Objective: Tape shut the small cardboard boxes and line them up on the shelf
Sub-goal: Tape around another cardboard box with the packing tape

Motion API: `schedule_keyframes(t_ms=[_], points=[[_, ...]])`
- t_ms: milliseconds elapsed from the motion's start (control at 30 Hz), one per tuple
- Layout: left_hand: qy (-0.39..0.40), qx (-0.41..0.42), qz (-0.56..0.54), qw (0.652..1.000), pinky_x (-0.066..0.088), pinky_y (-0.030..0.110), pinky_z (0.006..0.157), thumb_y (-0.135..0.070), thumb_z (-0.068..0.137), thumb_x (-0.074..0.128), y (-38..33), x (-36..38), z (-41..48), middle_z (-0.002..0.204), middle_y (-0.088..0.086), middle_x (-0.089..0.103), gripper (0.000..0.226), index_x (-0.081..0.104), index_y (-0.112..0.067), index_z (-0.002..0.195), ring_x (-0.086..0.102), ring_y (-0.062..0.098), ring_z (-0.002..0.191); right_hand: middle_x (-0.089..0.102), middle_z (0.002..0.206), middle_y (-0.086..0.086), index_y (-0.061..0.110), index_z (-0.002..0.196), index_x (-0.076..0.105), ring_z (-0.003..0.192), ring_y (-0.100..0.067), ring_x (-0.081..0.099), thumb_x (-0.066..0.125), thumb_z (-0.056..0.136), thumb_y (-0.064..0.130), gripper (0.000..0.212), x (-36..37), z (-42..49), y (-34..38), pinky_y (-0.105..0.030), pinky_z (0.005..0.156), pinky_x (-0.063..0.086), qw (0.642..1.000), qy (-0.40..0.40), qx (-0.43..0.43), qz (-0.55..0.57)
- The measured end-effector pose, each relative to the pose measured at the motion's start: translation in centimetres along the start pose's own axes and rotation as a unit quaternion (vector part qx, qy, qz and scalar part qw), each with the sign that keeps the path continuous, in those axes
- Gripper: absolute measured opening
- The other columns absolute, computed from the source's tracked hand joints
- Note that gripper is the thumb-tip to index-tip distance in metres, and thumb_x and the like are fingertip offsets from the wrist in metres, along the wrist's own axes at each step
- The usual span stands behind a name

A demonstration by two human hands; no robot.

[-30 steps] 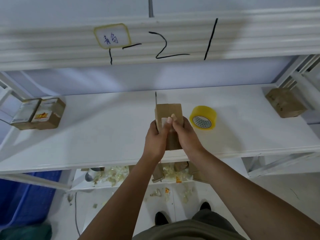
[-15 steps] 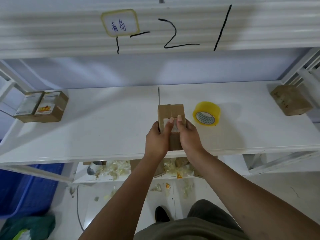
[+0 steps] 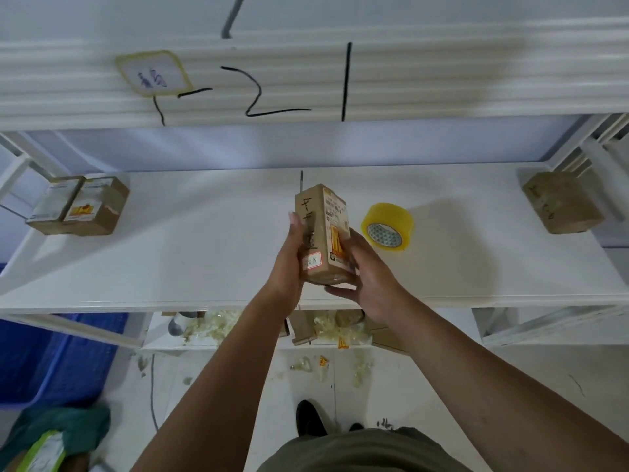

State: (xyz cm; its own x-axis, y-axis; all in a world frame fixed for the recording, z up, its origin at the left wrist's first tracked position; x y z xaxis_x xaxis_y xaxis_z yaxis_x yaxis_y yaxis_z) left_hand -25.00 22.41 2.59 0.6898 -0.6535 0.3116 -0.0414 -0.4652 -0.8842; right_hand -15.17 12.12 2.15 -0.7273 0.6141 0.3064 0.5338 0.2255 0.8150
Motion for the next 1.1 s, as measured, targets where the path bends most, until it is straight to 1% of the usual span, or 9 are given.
schedule_keyframes(t_ms=[100,233,300,367,467,633,700,933,1100], points=[[-0.114,0.052,0.107,0.986,0.065,0.029,0.076,-0.060,0.109,0.044,-0.2,0.1,-0.1,0.105,0.004,0.084,0.049,0.081,-0.028,0.111,0.080,0.029,0.102,0.076,0.127,0.003,0.042,0.139,0.060,0.118,-0.025,0.073,0.067,0.102,0.041,0.037,-0.2,-0.2,0.8,-0.054,0.092,0.063,0.999,0.010,-0.036,0.037],[-0.109,0.062,0.094,0.988,0.065,0.040,0.088,-0.059,0.112,0.033,0.1,1.3,-0.7,0.118,0.003,0.081,0.055,0.071,-0.025,0.131,0.079,0.024,0.109,0.072,0.132,0.010,0.042,0.150,0.048,0.120,-0.010,0.071,0.071,0.101,0.035,0.055,-0.1,-0.9,1.7,-0.035,0.095,0.061,0.982,-0.015,-0.155,-0.107],[-0.124,0.054,0.109,0.985,0.065,0.036,0.084,-0.062,0.111,0.031,0.3,1.6,-0.8,0.114,0.000,0.082,0.055,0.070,-0.028,0.129,0.080,0.019,0.104,0.068,0.136,0.015,0.049,0.147,0.046,0.121,-0.003,0.068,0.067,0.104,0.031,0.051,0.3,-1.1,1.6,-0.026,0.097,0.059,0.975,-0.001,-0.180,-0.130],[-0.159,0.048,0.112,0.980,0.063,0.028,0.073,-0.062,0.111,0.031,0.4,1.3,-1.0,0.104,-0.004,0.083,0.053,0.074,-0.031,0.120,0.081,0.015,0.094,0.067,0.137,0.014,0.056,0.141,0.047,0.123,-0.005,0.068,0.064,0.106,0.024,0.051,0.4,-1.3,1.2,-0.030,0.100,0.059,0.981,0.025,-0.164,-0.097],[-0.176,0.031,0.120,0.977,0.062,0.031,0.077,-0.066,0.110,0.029,0.2,0.5,-1.5,0.102,-0.004,0.084,0.057,0.076,-0.034,0.116,0.082,0.015,0.092,0.069,0.138,0.005,0.052,0.146,0.049,0.127,-0.015,0.067,0.066,0.103,0.016,0.059,-0.1,-1.1,0.6,-0.043,0.107,0.056,0.985,0.050,-0.148,-0.075],[-0.205,0.105,0.115,0.966,0.063,0.032,0.093,-0.059,0.112,0.032,0.6,0.2,-3.2,0.134,-0.003,0.073,0.052,0.052,-0.034,0.153,0.074,0.016,0.118,0.063,0.142,-0.002,0.052,0.149,0.050,0.123,-0.020,0.070,0.072,0.100,0.025,0.060,0.1,-0.5,-0.1,-0.052,0.107,0.056,0.985,0.046,-0.141,-0.086],[-0.206,0.147,0.106,0.962,0.061,0.029,0.098,-0.050,0.115,0.035,1.0,0.2,-4.0,0.142,-0.005,0.069,0.048,0.046,-0.035,0.158,0.071,0.013,0.124,0.063,0.143,0.001,0.052,0.152,0.046,0.118,-0.018,0.073,0.071,0.100,0.029,0.062,0.4,-0.2,-0.3,-0.051,0.106,0.057,0.983,0.051,-0.145,-0.099],[-0.268,0.154,0.073,0.948,0.061,0.022,0.092,-0.026,0.116,0.043,0.5,-2.3,-6.5,0.126,-0.010,0.078,0.035,0.065,-0.033,0.141,0.075,0.008,0.114,0.064,0.145,0.001,0.047,0.154,0.045,0.126,-0.019,0.068,0.070,0.099,0.046,0.060,3.2,1.0,-0.9,-0.051,0.108,0.054,0.978,0.089,-0.124,-0.145],[-0.305,0.143,0.071,0.939,0.062,0.030,0.094,-0.029,0.116,0.042,-0.8,-6.3,-7.5,0.119,-0.009,0.080,0.032,0.070,-0.038,0.128,0.076,0.010,0.111,0.045,0.159,0.017,0.053,0.156,0.037,0.129,-0.004,0.060,0.079,0.090,0.052,0.078,7.0,1.4,-1.6,-0.034,0.109,0.050,0.966,0.114,-0.118,-0.200]])
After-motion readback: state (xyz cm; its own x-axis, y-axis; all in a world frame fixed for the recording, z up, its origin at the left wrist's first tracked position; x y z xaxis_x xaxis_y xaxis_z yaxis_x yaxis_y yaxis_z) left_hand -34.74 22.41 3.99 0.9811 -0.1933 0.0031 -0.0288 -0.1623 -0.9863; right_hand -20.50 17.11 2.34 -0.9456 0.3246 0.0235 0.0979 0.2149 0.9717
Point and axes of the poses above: each hand's wrist, its own z-axis towards the middle knuckle, its own x-axis out of the palm, y = z × x, the point moved 4 cm from there along z, towards the middle knuckle
